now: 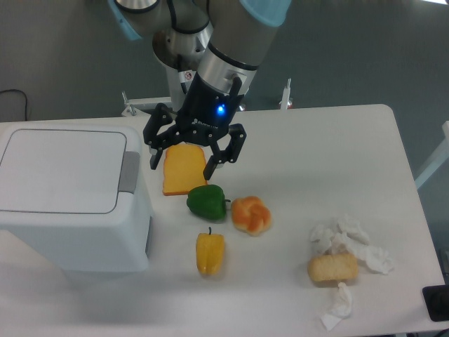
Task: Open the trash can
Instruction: 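Lower the gripper onto the trash can lid's edge beside the bread slice, then push the gripper against the lid edge to flip the lid open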
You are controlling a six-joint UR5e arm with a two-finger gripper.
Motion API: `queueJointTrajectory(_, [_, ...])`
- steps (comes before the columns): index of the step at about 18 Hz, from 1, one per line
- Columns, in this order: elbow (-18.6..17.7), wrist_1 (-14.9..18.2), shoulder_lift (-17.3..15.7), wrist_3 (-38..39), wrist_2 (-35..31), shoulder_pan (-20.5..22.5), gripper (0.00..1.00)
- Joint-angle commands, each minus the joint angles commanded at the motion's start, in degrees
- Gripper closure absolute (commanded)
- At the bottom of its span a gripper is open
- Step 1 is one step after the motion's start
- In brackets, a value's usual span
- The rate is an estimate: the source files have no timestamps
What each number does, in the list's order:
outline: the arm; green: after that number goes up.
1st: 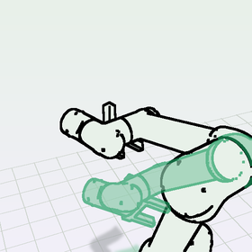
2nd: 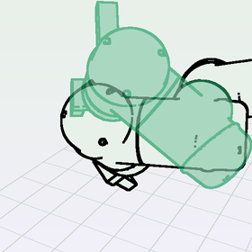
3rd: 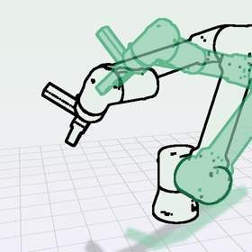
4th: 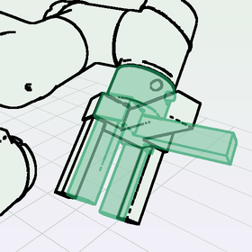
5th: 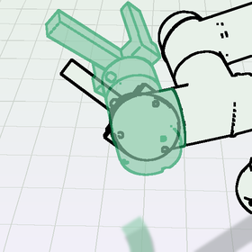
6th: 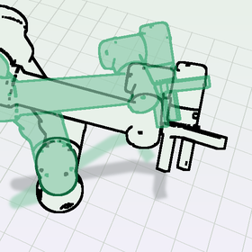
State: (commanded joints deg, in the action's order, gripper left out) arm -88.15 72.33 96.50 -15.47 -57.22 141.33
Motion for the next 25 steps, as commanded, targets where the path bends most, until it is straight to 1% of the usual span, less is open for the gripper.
queueJointTrajectory(5, [-0.97,-0.09,0.09,-0.18,-0.09,-0.53,0.00])
queueJointTrajectory(19, [-1.05,-0.09,1.58,-0.18,-0.09,-2.29,0.00])
queueJointTrajectory(25, [-1.93,-0.18,1.67,-0.62,0.00,-2.55,0.00])
